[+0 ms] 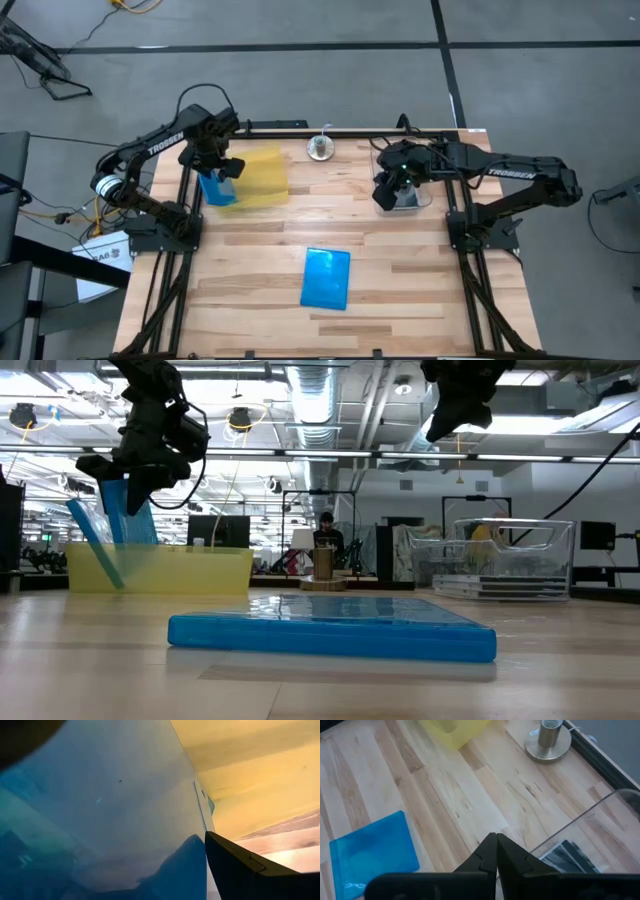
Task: Pick & place jewel cases by type
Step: Put the blue CD case into the yellow bin
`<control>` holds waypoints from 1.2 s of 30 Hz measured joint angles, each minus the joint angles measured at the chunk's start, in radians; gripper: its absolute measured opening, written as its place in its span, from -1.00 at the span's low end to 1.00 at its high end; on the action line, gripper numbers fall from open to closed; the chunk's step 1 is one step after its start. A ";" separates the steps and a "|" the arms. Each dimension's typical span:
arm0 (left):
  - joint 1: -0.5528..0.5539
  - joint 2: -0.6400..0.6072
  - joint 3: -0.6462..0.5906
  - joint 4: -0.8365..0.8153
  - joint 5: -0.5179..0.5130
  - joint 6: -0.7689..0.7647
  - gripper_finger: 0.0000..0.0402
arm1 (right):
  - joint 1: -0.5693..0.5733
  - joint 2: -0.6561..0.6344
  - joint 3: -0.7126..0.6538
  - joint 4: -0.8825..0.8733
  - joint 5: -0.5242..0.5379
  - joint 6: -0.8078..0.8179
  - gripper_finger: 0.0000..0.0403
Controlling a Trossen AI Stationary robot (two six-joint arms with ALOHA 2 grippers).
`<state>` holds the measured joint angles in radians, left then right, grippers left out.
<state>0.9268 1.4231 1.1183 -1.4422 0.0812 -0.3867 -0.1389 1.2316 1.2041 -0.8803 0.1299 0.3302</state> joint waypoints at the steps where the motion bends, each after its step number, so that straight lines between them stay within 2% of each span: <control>1: -0.005 0.000 0.000 -0.001 -0.001 -0.001 0.00 | -0.005 0.000 0.000 0.000 0.000 0.000 -1.00; 11: -0.018 0.000 0.000 -0.019 0.008 -0.138 0.01 | -0.042 0.000 0.000 -0.001 -0.002 -0.015 -1.00; 19: -0.019 0.000 0.000 -0.018 0.006 -0.155 0.24 | -0.042 0.000 0.000 -0.001 -0.003 -0.051 -1.00; 27: -0.024 0.000 0.000 0.004 -0.092 -0.103 0.53 | -0.052 0.000 0.000 -0.001 -0.003 -0.077 -1.00; 31: -0.041 0.000 0.000 0.005 -0.153 -0.091 0.56 | -0.065 0.000 0.000 -0.001 -0.003 -0.077 -1.00; 36: -0.070 0.000 0.000 0.003 -0.156 -0.045 0.56 | -0.091 0.000 0.000 -0.001 -0.022 -0.078 -1.00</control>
<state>0.8571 1.4231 1.1183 -1.4395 -0.0748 -0.4317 -0.2294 1.2316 1.2041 -0.8814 0.1079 0.2523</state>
